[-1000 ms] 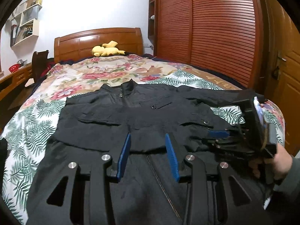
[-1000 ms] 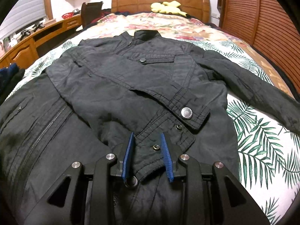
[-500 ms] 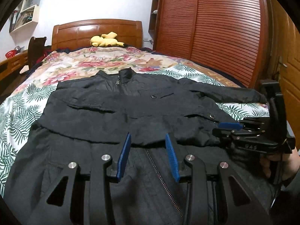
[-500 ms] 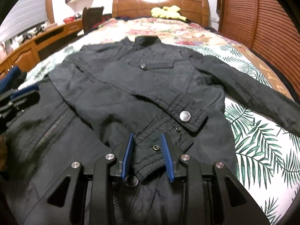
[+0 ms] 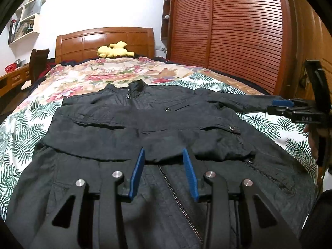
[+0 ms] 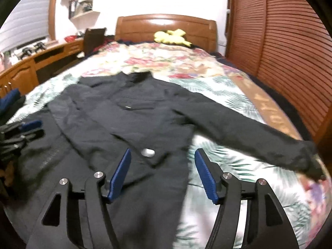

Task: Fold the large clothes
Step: 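Move the right tool to the other sleeve cuff and grasp it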

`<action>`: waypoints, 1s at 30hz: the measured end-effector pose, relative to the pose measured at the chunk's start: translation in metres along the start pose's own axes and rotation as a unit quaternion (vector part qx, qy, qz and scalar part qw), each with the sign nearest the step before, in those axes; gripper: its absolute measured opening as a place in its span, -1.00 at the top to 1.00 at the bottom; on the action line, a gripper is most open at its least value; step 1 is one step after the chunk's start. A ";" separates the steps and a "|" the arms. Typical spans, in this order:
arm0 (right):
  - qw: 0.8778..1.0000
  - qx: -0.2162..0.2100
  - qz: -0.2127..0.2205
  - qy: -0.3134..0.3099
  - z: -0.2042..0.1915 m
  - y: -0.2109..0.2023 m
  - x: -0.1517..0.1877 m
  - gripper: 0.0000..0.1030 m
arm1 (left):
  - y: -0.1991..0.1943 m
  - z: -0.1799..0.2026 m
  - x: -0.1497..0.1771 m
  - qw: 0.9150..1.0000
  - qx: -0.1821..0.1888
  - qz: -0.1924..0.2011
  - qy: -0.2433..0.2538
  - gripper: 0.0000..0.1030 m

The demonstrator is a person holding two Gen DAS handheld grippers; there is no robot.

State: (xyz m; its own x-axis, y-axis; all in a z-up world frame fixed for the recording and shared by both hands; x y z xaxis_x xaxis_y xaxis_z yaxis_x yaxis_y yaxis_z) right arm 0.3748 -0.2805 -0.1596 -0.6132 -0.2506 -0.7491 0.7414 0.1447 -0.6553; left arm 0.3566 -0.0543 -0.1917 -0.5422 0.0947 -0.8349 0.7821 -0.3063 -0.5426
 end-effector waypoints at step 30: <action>0.950 0.027 -0.071 0.304 0.229 0.051 0.048 -0.32 | -0.001 0.005 0.001 1.000 -0.001 0.003 0.012 0.29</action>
State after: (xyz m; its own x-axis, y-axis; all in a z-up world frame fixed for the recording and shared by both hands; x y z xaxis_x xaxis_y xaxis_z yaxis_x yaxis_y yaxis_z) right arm 0.4459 -0.5042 -0.2070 -0.7406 0.3364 -0.5816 0.6417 0.0976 -0.7607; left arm 0.3539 -0.0587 -0.1917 -0.5295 0.1158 -0.8404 0.7864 -0.3046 -0.5374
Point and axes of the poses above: each gripper's, at about its wrist camera, not at the fingertips, and y roughly the way its jaws point, z to its right, x to its underside, the point moved 9 cm from there along y, roughly the way its jaws point, and after that the axes turned 3 degrees about -z, right-handed, at the moved point
